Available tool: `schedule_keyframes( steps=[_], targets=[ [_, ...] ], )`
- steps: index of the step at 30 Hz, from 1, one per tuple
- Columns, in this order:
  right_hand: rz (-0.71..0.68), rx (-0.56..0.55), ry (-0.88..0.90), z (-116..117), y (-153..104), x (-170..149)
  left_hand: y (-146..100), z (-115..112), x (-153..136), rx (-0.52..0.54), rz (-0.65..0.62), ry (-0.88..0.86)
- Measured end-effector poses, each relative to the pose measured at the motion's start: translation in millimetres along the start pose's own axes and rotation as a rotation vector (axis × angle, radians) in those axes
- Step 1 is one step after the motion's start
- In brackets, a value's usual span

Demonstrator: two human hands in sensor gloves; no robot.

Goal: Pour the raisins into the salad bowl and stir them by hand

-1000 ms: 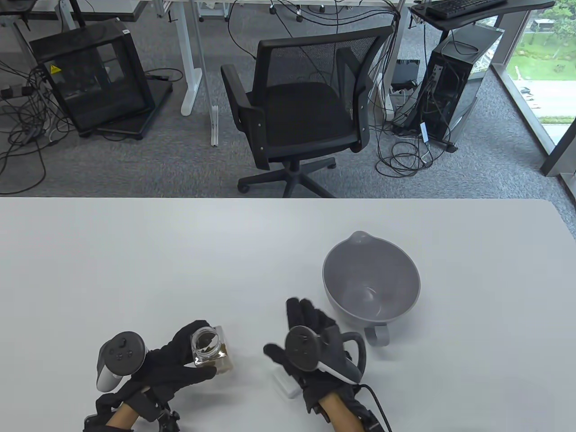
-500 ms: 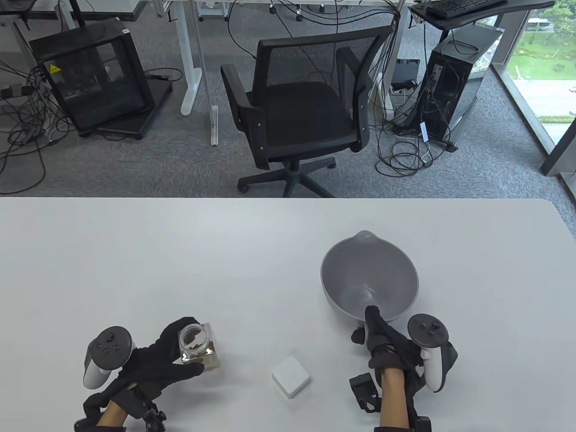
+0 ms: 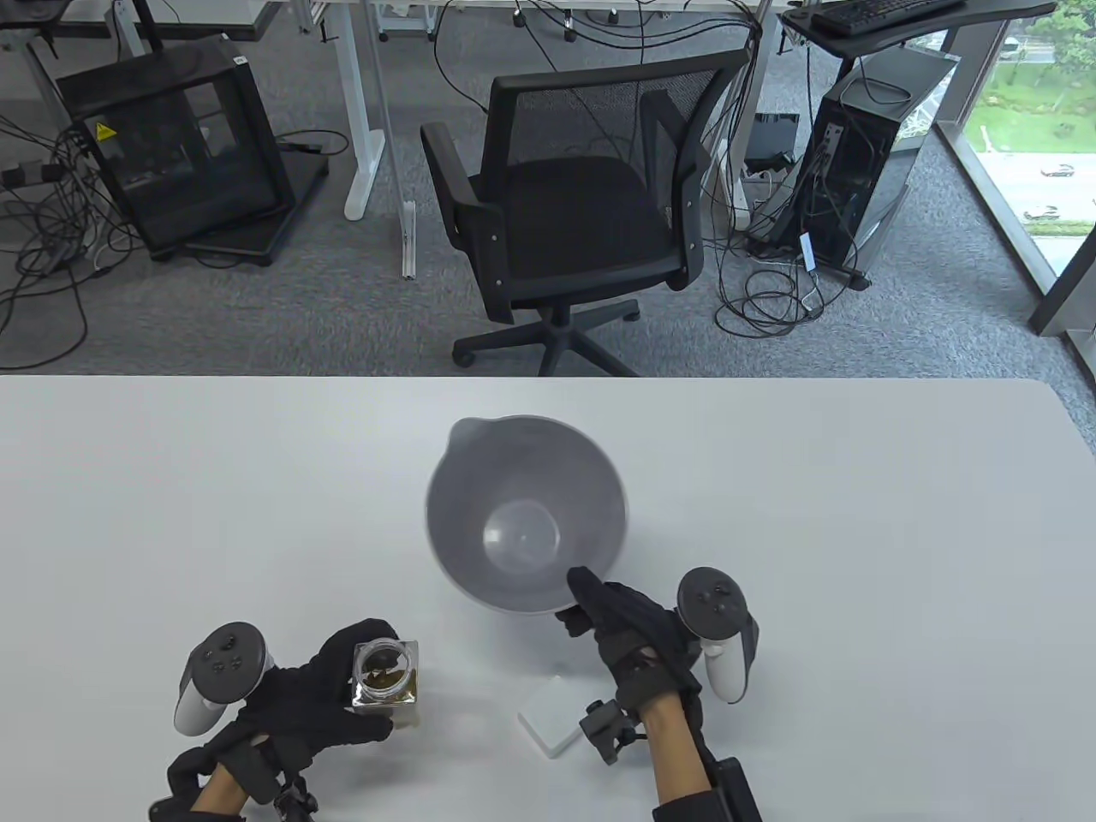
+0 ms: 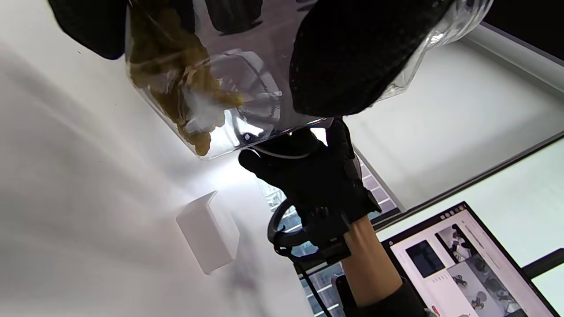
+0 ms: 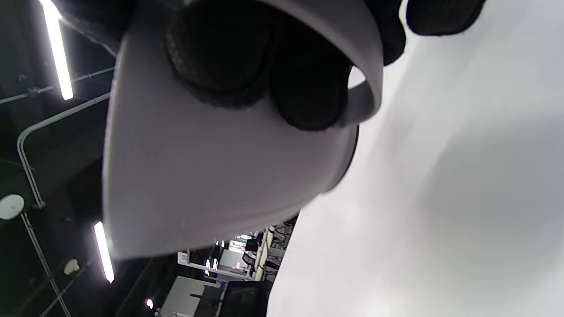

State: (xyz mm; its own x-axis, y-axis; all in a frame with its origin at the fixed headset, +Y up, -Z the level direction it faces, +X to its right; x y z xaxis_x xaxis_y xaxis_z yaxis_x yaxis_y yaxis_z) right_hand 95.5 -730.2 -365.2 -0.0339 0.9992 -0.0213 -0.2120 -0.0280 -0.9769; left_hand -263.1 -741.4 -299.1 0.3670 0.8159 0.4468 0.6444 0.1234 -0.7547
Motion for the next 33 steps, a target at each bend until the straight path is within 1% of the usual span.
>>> schedule_keyframes(
  steps=[1, 3, 6, 10, 12, 13, 15, 17, 19, 21, 23, 26, 28, 30, 31, 33],
  targets=[
    [0.021, -0.019, 0.049, 8, 3, -5, 0, 0, 1, -0.007, -0.005, 0.004],
    [0.052, 0.028, 0.079, 16, 8, -13, 0, 2, 2, -0.010, -0.013, 0.014],
    [0.076, 0.069, 0.036, 14, 11, -18, 0, 5, 1, -0.006, -0.016, 0.017],
    [0.077, 0.062, -0.039, 6, 11, -22, -1, 7, -1, 0.019, -0.013, 0.011],
    [0.079, 0.048, -0.045, 2, 11, -24, -3, 10, -2, 0.057, -0.010, -0.001],
    [0.083, 0.037, -0.044, 0, 11, -26, -5, 13, -3, 0.115, -0.009, -0.004],
    [0.089, 0.051, -0.054, -4, 11, -31, -8, 19, -2, 0.180, -0.003, -0.022],
    [0.097, 0.068, 0.009, -6, 11, -36, -10, 23, 0, 0.213, -0.012, -0.053],
    [0.101, 0.059, 0.086, -6, 10, -41, -11, 29, 2, 0.248, -0.018, -0.076],
    [0.100, 0.050, 0.087, -4, 9, -41, -9, 37, 9, 0.295, -0.013, -0.026],
    [0.102, 0.045, 0.045, -3, 9, -38, -4, 47, 22, 0.382, 0.004, 0.089],
    [0.098, 0.050, 0.057, -4, 9, -39, 6, 58, 42, 0.428, 0.001, 0.259],
    [0.099, 0.045, 0.062, -3, 9, -39, 17, 64, 55, 0.447, 0.011, 0.334],
    [0.096, 0.049, 0.051, -4, 9, -39, 25, 70, 63, 0.468, 0.019, 0.347],
    [0.095, 0.048, 0.051, -4, 10, -40, 31, 72, 66, 0.480, -0.007, 0.333],
    [0.096, 0.045, 0.055, -4, 9, -40, 38, 72, 66, 0.467, 0.001, 0.291]
  ],
)
Point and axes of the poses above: the tracker on the back of each hand, its own x axis roughly to the thumb side, its own y axis roughly from the wrist to the fingertips, z = x × y, the point moved 1 cm from there along y, roughly from the wrist to the fingertips, and after that the axes turned 10 degrees about y, right-handed, at the moved point
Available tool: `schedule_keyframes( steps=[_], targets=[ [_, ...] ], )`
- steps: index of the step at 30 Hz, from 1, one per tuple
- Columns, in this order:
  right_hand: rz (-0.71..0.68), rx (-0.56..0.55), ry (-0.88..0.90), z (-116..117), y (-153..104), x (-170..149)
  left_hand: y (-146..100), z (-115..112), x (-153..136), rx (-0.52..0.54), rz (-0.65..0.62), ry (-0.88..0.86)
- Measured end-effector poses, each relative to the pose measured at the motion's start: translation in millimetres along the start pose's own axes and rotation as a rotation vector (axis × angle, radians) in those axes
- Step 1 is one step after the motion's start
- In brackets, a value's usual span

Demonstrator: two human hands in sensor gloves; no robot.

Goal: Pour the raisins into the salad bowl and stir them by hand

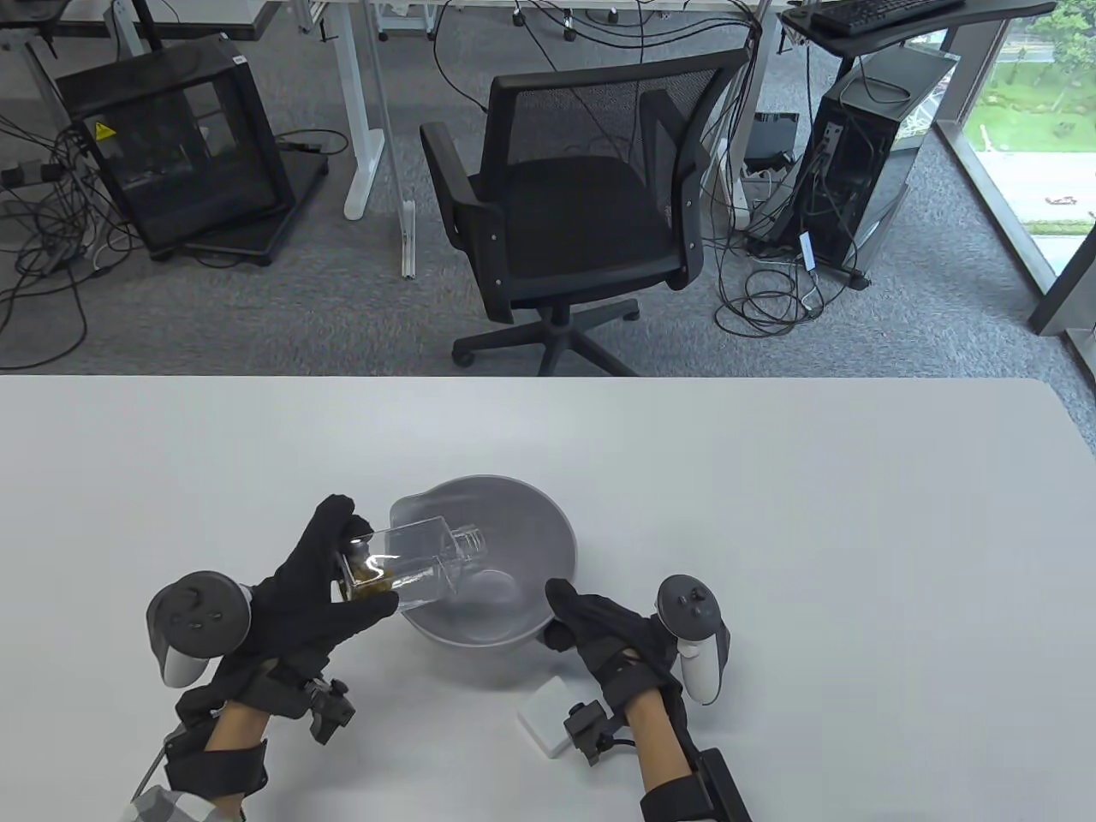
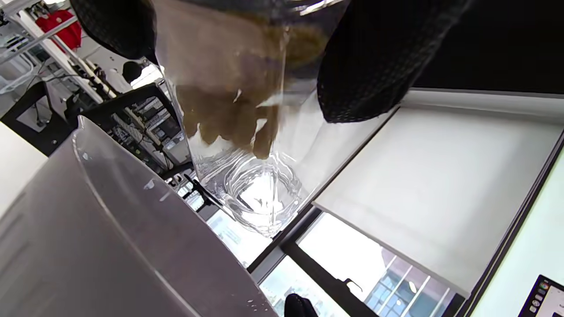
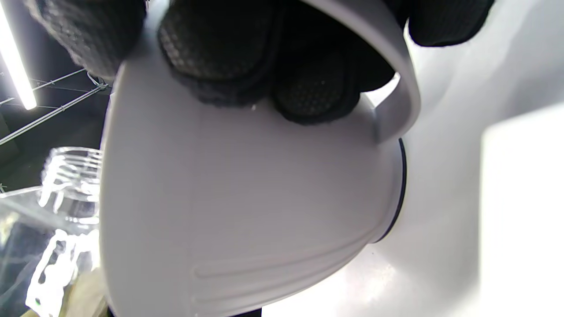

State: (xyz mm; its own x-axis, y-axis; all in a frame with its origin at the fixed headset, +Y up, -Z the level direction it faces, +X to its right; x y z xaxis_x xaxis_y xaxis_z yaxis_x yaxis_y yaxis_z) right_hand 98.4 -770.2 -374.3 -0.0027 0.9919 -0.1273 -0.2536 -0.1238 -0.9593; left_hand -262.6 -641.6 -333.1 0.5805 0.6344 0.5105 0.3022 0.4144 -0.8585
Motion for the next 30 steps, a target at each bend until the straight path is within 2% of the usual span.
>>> schedule_keyframes(
  steps=[2, 4, 8, 11, 20, 25, 28, 30],
  targets=[
    [-0.001, 0.000, -0.001, 0, 0, 0, 4, -5, -1, 0.029, 0.017, -0.016],
    [-0.001, 0.001, 0.000, 0, 0, 0, 5, -12, -3, -0.011, 0.046, -0.012],
    [-0.002, 0.006, 0.010, 0, -1, -2, 5, -26, -5, -0.072, 0.027, 0.055],
    [0.000, 0.009, 0.015, 0, -2, -3, 6, -30, -3, -0.049, 0.034, 0.078],
    [0.000, 0.010, 0.018, 0, -2, -3, 16, -30, 21, 0.012, -0.055, 0.190],
    [0.001, 0.011, 0.018, 0, -1, -3, 26, -41, 33, -0.068, -0.059, 0.286],
    [0.002, 0.016, 0.019, 0, -2, -3, 34, -49, 40, -0.187, -0.071, 0.389],
    [0.003, 0.015, 0.023, 0, -2, -3, 36, -51, 43, -0.137, -0.059, 0.425]
  ],
)
Point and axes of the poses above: the tracker on the back of each hand, its own x axis roughly to the thumb side, its own y axis roughly from the wrist to the fingertips, z = x × y, the point moved 1 cm from there along y, roughly from the wrist to the fingertips, and after that the axes turned 10 degrees about y, right-handed, at the moved point
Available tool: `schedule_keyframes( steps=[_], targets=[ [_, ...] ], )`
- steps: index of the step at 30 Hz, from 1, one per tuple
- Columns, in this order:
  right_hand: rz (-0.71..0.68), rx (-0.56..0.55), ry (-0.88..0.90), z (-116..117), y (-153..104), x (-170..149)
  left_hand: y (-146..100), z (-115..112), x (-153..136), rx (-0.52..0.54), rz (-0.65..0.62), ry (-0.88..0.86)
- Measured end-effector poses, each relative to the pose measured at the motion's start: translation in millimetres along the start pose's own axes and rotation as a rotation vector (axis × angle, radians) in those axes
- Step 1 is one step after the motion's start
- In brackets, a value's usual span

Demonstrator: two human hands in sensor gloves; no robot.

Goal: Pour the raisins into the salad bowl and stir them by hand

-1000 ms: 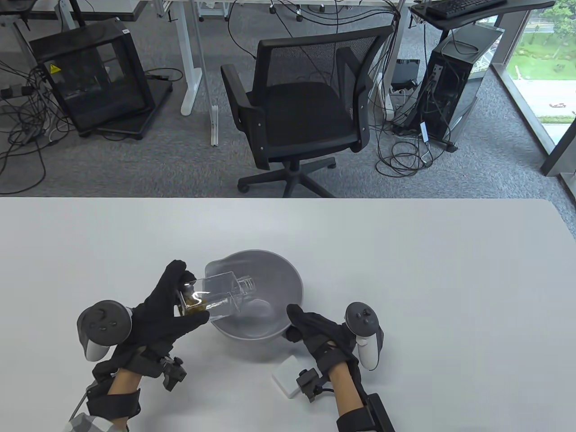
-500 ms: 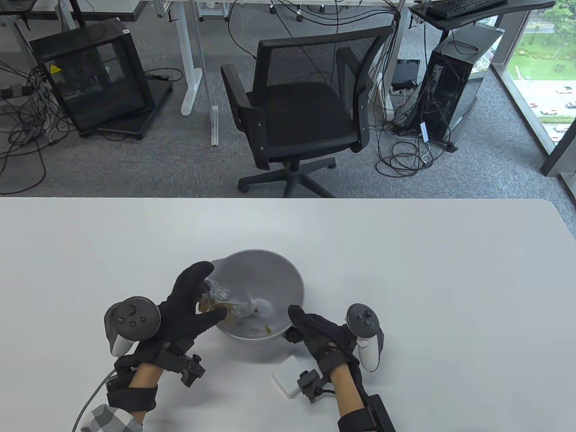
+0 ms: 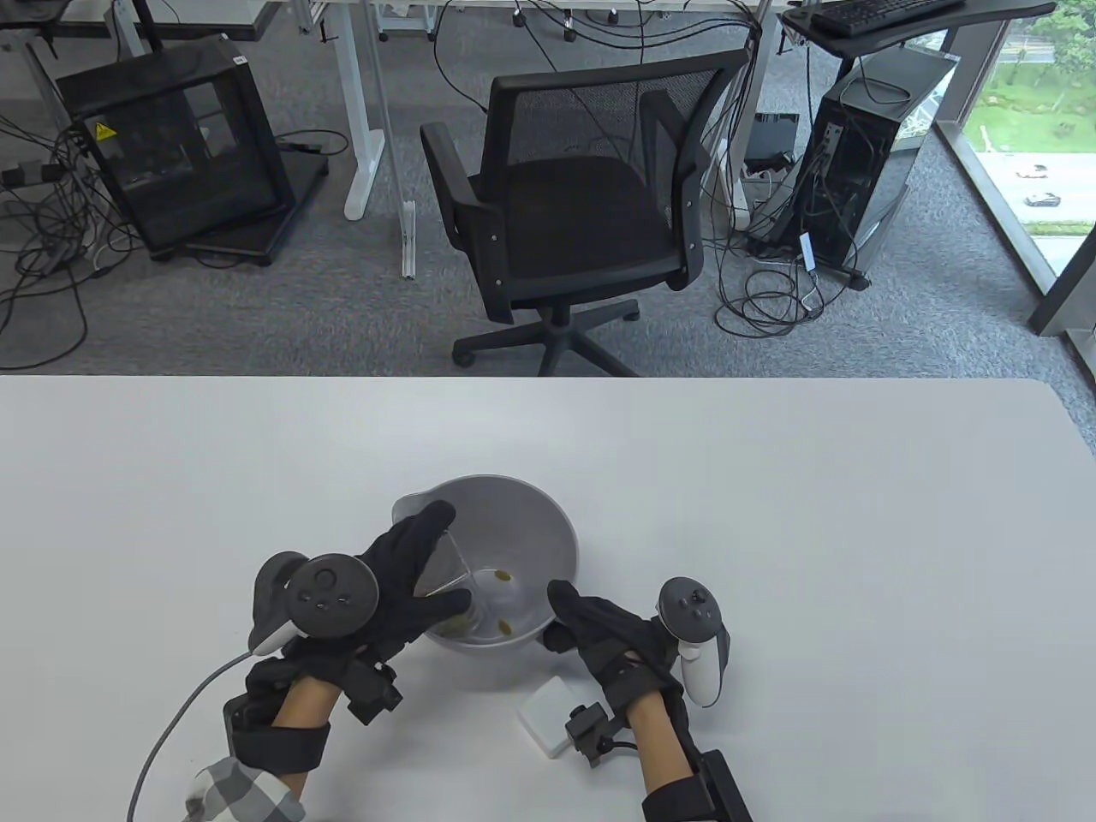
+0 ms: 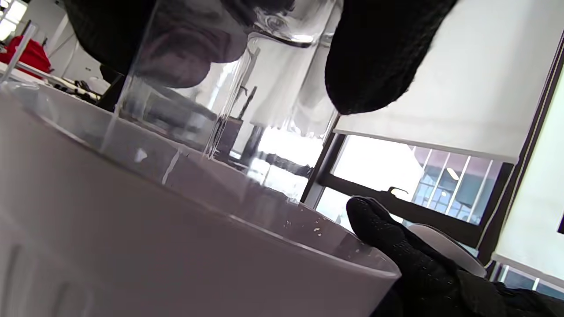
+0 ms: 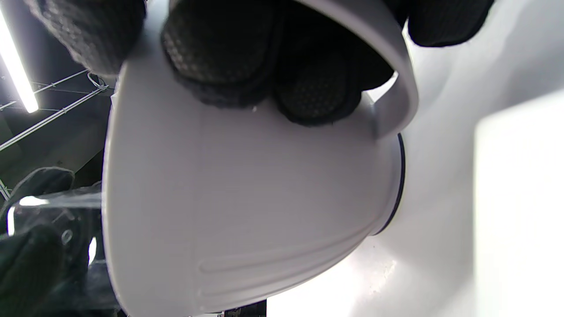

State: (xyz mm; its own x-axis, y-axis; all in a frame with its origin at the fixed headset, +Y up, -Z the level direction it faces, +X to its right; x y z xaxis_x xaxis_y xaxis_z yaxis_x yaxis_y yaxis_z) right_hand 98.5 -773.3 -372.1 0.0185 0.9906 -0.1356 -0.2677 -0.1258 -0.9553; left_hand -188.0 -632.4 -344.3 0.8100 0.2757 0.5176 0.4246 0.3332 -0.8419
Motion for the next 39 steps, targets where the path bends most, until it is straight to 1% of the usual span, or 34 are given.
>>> schedule_keyframes(
  steps=[5, 8, 10, 11, 13, 14, 15, 16, 17, 18, 19, 20, 21, 22, 23, 24, 25, 26, 27, 28, 29, 31, 33, 35, 37, 38, 39],
  targets=[
    [0.001, 0.003, 0.009, 0, 0, 0, -1, 1, 1, 0.081, 0.065, 0.005],
    [0.002, 0.003, 0.009, 1, 0, 0, -3, 3, -4, 0.073, 0.099, -0.019],
    [0.001, 0.003, 0.008, 1, 0, 0, -4, 3, -6, 0.048, 0.052, -0.066],
    [0.001, 0.003, 0.010, 1, 0, -1, -5, 3, -4, 0.045, -0.006, -0.095],
    [0.002, 0.004, 0.010, 1, 0, 0, -4, 6, 3, 0.010, -0.076, -0.089],
    [0.002, 0.006, 0.009, 1, 0, 0, -3, 4, 1, 0.008, -0.035, -0.055],
    [0.002, 0.005, 0.007, 1, 0, 0, -3, 1, -3, 0.041, 0.003, -0.008],
    [0.001, 0.004, 0.007, 1, 0, -1, -3, 0, -3, 0.054, -0.004, -0.002],
    [0.002, 0.003, 0.008, 1, 0, -1, -2, -1, -3, 0.028, -0.017, -0.018],
    [0.002, 0.003, 0.008, 1, 0, 0, -2, -2, -5, 0.032, 0.003, -0.056],
    [0.002, 0.004, 0.006, 1, 0, 0, -3, -1, -3, 0.092, 0.003, -0.073],
    [0.002, 0.005, 0.006, 1, 0, 0, 0, 3, 0, 0.102, -0.008, -0.061],
    [0.004, 0.006, 0.007, 1, 1, 0, -1, 4, 0, 0.109, 0.022, -0.048],
    [0.004, 0.008, 0.005, 1, 1, 0, -1, 8, 3, 0.164, 0.018, -0.011],
    [0.004, 0.007, 0.004, 1, 0, 0, 0, 10, 1, 0.160, 0.037, 0.004],
    [0.004, 0.007, 0.006, 1, 0, 0, -2, 10, -1, 0.146, 0.064, -0.024],
    [0.004, 0.006, 0.006, 1, 0, 0, -3, 10, -2, 0.169, 0.052, -0.038],
    [0.004, 0.003, 0.005, 1, 0, -1, -2, 10, -7, 0.149, 0.077, -0.059],
    [0.004, 0.006, 0.005, 1, 0, 0, -4, 9, -10, 0.153, 0.122, -0.058],
    [0.005, 0.005, 0.004, 1, 0, -1, -4, 8, -13, 0.131, 0.115, -0.044],
    [0.004, 0.004, 0.003, 1, 0, -1, -6, 5, -17, 0.142, 0.115, -0.047],
    [0.004, 0.004, 0.003, 1, 0, -1, -7, 2, -21, 0.142, 0.121, -0.087],
    [0.005, 0.006, 0.005, 1, 1, -1, -8, 5, -21, 0.139, 0.134, -0.121],
    [0.004, 0.007, 0.004, 1, 1, -1, -8, 9, -18, 0.145, 0.136, -0.097],
    [0.005, 0.006, 0.005, 1, 1, -1, -6, 8, -15, 0.160, 0.148, -0.064],
    [0.005, 0.006, 0.005, 1, 1, -1, -3, 6, -11, 0.159, 0.124, -0.032],
    [0.005, 0.006, 0.006, 1, 1, -1, 2, 3, -6, 0.120, 0.080, 0.006]
  ],
)
Point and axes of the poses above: the tracker on the back of each hand, its own x axis roughly to the thumb side, its own y axis roughly from the wrist to the fingertips, z = x × y, the point moved 1 cm from there along y, roughly from the wrist to the fingertips, and after that the axes turned 10 degrees about y, right-handed, at the moved point
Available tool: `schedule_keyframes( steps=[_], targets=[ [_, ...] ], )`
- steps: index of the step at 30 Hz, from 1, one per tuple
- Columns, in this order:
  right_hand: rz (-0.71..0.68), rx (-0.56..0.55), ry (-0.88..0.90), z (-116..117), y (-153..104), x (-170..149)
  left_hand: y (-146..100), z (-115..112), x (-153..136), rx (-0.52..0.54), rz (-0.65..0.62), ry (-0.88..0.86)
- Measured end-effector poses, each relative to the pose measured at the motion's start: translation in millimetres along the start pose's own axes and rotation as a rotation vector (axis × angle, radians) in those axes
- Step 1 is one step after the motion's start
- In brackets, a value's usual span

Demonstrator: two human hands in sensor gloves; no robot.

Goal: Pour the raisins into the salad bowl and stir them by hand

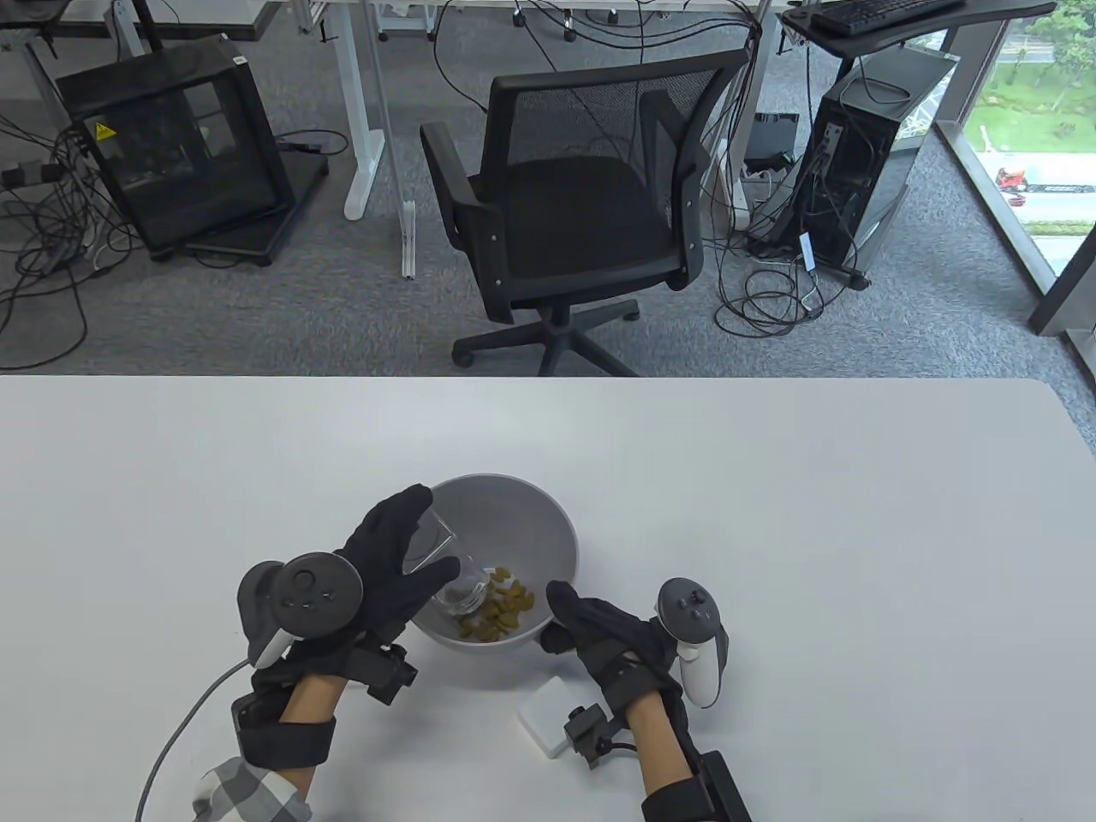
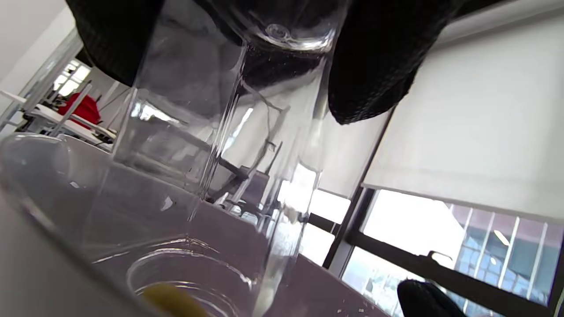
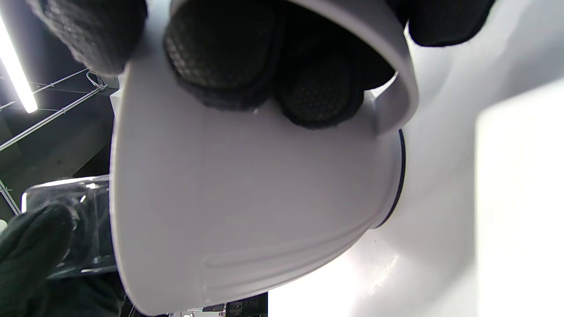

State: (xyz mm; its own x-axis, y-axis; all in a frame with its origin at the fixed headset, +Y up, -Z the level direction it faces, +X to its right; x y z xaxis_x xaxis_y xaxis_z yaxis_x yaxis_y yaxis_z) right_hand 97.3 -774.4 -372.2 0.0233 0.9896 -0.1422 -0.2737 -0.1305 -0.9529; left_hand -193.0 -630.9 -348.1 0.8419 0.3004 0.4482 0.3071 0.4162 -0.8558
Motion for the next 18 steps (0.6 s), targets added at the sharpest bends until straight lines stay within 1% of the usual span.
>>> schedule_keyframes(
  steps=[3, 5, 7, 8, 10, 11, 14, 15, 18],
  targets=[
    [0.001, 0.002, 0.003, 0, 0, 0, 14, -8, 17, -0.125, -0.048, 0.128],
    [0.001, 0.003, 0.003, 0, 0, 0, 23, -11, 19, -0.181, -0.018, 0.190],
    [0.002, 0.007, 0.002, 0, 0, 0, 32, -11, 14, -0.223, 0.078, 0.201],
    [0.002, 0.006, 0.004, 0, 0, 0, 34, -10, 12, -0.229, 0.114, 0.166],
    [0.003, 0.006, 0.006, 0, 0, 0, 35, -6, 10, -0.187, 0.155, 0.107],
    [0.003, 0.007, 0.005, 0, 0, 0, 35, -4, 11, -0.198, 0.157, 0.096],
    [0.003, 0.004, 0.006, 0, 0, 0, 31, 2, 12, -0.171, 0.140, 0.131],
    [0.003, 0.002, 0.005, 0, 0, 0, 28, 3, 11, -0.176, 0.131, 0.129],
    [0.003, 0.005, 0.003, 0, 1, 0, 18, 7, 8, -0.164, 0.101, 0.040]
  ],
)
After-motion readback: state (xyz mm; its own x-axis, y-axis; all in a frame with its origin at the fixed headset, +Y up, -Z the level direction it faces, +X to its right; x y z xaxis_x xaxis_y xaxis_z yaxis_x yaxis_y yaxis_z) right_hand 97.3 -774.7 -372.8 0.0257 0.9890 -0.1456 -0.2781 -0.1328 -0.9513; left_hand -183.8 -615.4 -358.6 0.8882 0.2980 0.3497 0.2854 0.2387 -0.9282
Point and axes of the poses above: the tracker on the back of each hand, its own x axis roughly to the thumb side, its own y axis roughly from the wrist to the fingertips, z = x × y, the point moved 1 cm from there along y, roughly from the wrist to the fingertips, and after that the axes turned 10 degrees about y, right-handed, at the moved point
